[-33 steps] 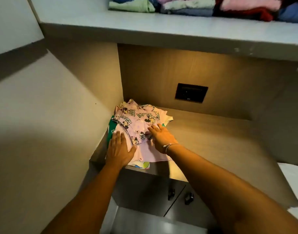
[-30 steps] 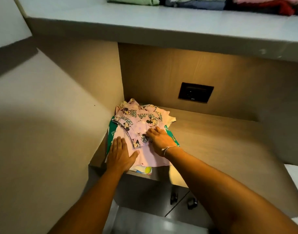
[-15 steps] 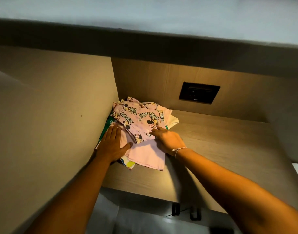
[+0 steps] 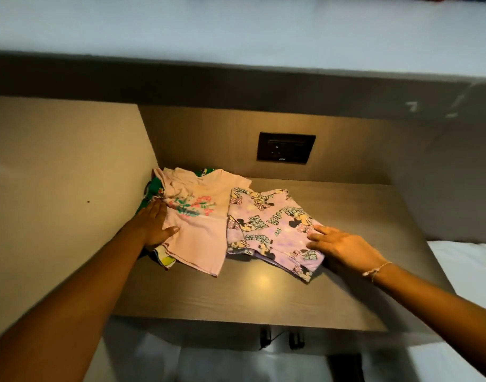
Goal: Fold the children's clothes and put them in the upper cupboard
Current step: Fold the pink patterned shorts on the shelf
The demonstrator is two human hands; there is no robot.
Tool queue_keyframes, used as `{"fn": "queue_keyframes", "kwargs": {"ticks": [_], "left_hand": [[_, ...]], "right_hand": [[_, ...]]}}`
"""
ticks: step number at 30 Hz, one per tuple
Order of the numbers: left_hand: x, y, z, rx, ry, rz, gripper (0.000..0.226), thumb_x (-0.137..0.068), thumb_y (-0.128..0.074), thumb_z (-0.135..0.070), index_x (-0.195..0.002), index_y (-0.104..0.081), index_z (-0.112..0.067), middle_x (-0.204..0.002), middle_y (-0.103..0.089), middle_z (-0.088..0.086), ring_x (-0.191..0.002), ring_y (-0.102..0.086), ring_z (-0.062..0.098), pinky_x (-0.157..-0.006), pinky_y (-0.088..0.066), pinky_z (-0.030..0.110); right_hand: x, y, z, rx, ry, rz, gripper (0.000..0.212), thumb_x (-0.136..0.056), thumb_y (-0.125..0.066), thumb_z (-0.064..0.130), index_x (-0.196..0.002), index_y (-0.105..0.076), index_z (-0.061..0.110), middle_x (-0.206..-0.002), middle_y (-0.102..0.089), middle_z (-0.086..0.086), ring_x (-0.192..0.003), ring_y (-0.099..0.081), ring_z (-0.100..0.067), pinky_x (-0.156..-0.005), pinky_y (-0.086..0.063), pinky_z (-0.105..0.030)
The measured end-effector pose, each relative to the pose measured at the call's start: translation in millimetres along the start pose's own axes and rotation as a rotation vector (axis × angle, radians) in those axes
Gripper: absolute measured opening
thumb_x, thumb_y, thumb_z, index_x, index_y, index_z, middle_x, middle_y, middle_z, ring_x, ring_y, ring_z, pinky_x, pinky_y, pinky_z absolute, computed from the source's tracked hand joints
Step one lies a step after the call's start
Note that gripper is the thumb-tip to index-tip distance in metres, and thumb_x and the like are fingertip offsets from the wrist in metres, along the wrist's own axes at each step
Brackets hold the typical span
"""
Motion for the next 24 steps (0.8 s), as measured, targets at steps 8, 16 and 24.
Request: {"fn": "queue_keyframes", "kwargs": {"ticks": [8, 16, 24], "left_hand": [[67.6, 44.0, -118.4, 0.160, -0.009, -0.373, 0.085, -0.089, -0.056, -0.029, -0.155, -0.005, -0.011, -0.163, 0.002, 0.012, -0.150, -0.001, 0.032, -0.121, -0.012, 0.045], [108.3, -12.2, -268.8, 0.326, -0.300, -0.284, 0.075, -0.092, -0.012, -0.069, -0.155, -0.009, -0.028, -0.164, -0.001, 0.000, -0.150, 0.006, 0.023, -0.121, -0.004, 0.049], [87.0, -21.0, -267.7, 0.216, -0.395, -0.297, 0.078, -0.090, -0.018, -0.074, -0.155, -0.005, -0.033, -0.164, 0.008, -0.004, -0.149, 0.013, 0.021, -0.114, 0.011, 0.042]], "right_hand": [[60.0, -41.6, 12.9, -0.079, -0.216, 0.024, 0.047, -0.090, -0.055, 0.041, -0.137, -0.050, 0.035, -0.146, -0.049, -0.001, -0.134, -0.045, -0.025, -0.108, -0.039, -0.043], [54.6, -36.9, 38.5, -0.274, -0.208, -0.084, 0.041, -0.078, -0.044, 0.039, -0.114, -0.063, 0.033, -0.115, -0.065, 0.010, -0.103, -0.054, -0.007, -0.087, -0.051, -0.036], [2.3, -48.9, -76.5, -0.426, -0.808, 0.016, 0.066, -0.088, -0.051, 0.059, -0.140, -0.041, 0.019, -0.142, -0.047, -0.005, -0.127, -0.042, -0.028, -0.102, -0.041, -0.047]]}}
Point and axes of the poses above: each hand's wrist, its own x-axis away from the middle knuckle, its own y-axis out of the back of the hand, z = x × y, the point moved 8 cm from there along -x, towards the middle knuckle
